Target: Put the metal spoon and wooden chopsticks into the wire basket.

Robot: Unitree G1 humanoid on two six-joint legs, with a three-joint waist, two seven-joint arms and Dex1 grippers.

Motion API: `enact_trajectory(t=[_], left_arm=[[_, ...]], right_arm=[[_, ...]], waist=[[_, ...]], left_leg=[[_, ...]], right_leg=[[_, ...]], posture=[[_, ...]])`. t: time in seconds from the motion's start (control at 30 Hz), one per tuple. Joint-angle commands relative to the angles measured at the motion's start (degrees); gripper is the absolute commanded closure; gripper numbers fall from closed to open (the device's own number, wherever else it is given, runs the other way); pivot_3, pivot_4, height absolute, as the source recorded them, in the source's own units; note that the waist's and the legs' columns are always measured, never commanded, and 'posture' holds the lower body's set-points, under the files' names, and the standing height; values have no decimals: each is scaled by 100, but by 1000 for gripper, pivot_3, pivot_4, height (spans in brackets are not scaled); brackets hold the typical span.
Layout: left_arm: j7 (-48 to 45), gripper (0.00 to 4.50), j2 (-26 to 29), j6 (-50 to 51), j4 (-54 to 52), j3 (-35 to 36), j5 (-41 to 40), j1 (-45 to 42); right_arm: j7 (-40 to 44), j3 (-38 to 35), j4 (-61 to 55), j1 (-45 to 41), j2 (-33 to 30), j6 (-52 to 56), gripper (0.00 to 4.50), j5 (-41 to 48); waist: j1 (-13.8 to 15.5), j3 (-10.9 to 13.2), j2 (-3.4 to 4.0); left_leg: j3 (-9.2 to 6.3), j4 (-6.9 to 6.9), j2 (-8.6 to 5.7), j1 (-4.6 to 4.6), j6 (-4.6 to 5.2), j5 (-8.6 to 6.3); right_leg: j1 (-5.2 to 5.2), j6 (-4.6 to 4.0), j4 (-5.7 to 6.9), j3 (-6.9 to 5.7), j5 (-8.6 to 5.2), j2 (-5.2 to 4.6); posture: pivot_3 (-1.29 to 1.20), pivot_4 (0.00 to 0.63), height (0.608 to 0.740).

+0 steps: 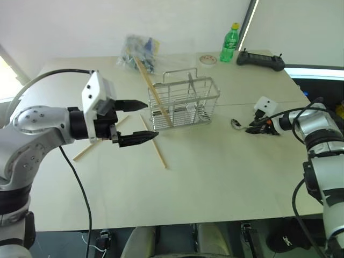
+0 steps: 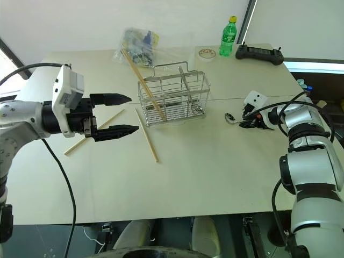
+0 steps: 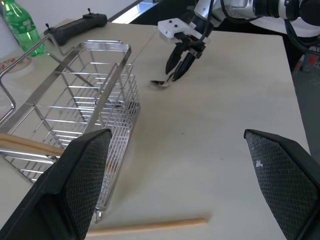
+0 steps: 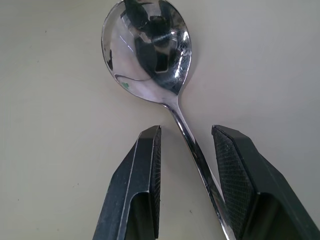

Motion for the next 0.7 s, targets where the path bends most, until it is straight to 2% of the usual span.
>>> enact_trajectory(t=[0.03,0.27,0.37,0.4,0.43,0.7], left_arm=[[-22,0,82,-117,-6,165,25,-154],[-7,0,72,-170,16,167,85,-173],[-9,0,80,-189,54,174,91,-189],[-14,0,87,-197,63,178,95,-188],[-15,0,91,-210,74,176,109,-190],[21,0,78,-237,93,231,139,-185]], right_arm=[[-67,-96,-7,-166,0,71,2840,-43],[-133,-93,20,-205,32,323,2840,-92],[-157,-98,20,-224,40,327,3659,-98],[-165,-97,19,-230,43,315,4153,-104],[-173,-97,22,-234,47,306,4418,-114],[-110,-41,38,-245,65,241,4418,-205]], waist=[[-1,0,0],[-2,0,0],[-2,0,0],[-3,-1,-1],[-2,-2,-2],[-2,-5,-8]], left_leg=[[0,0,0,0,0,0],[0,2,0,1,0,0],[1,2,0,1,0,0],[1,2,0,1,0,0],[1,3,0,2,0,0],[2,3,3,5,0,0]], right_leg=[[0,0,0,0,0,0],[0,0,2,0,0,0],[0,0,2,1,0,1],[0,0,2,1,0,1],[1,0,4,1,1,1],[2,1,4,3,1,5]], posture=[[0,150,713],[0,150,713],[0,150,713],[0,150,713],[0,150,713],[0,150,713]])
